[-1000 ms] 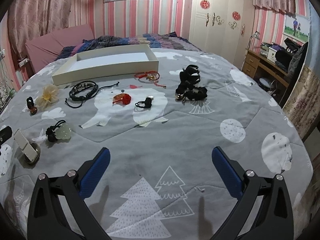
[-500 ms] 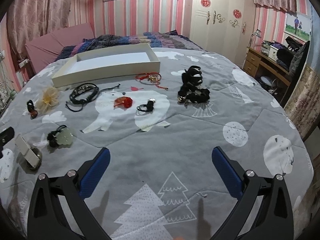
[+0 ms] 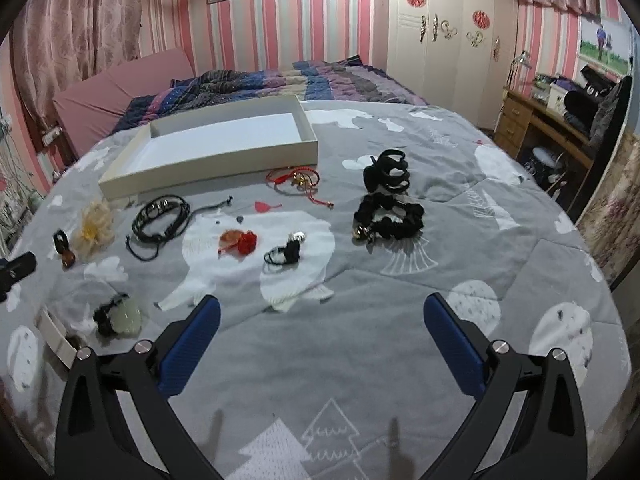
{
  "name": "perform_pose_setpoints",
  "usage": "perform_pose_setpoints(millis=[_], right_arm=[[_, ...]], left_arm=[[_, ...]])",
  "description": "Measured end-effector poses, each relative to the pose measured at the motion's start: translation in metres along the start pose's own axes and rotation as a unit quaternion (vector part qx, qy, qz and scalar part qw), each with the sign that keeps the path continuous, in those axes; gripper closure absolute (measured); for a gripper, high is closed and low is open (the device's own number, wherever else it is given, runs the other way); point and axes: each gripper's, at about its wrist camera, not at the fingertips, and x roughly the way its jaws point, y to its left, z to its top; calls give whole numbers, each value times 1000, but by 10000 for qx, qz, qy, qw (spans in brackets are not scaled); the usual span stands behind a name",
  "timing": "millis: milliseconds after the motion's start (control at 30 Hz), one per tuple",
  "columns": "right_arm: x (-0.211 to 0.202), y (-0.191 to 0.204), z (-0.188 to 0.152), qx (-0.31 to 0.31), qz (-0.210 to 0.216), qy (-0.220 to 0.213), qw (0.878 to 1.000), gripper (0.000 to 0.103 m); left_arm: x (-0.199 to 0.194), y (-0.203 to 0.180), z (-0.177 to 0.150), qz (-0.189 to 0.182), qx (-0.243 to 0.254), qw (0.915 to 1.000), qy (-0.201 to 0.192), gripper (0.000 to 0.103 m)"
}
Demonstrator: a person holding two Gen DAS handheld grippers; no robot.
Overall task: Organize jewelry
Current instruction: 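Move right tool toward black claw clip while left tool approaches cream scrunchie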
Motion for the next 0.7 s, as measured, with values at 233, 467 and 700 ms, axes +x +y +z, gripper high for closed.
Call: perform_pose_setpoints(millis=[233, 467, 700], right_arm=[[15, -8, 36, 81, 46, 19, 10000, 2], [39, -12, 88, -87, -104, 108, 9999, 2], [66, -22, 134, 9, -271, 85, 9996, 2]], left_arm=[[18, -8, 41, -165, 225, 9995, 172, 3], [31, -16, 87, -122, 296, 9995, 70, 3], [62, -15, 109, -208, 194, 9991, 299, 3]])
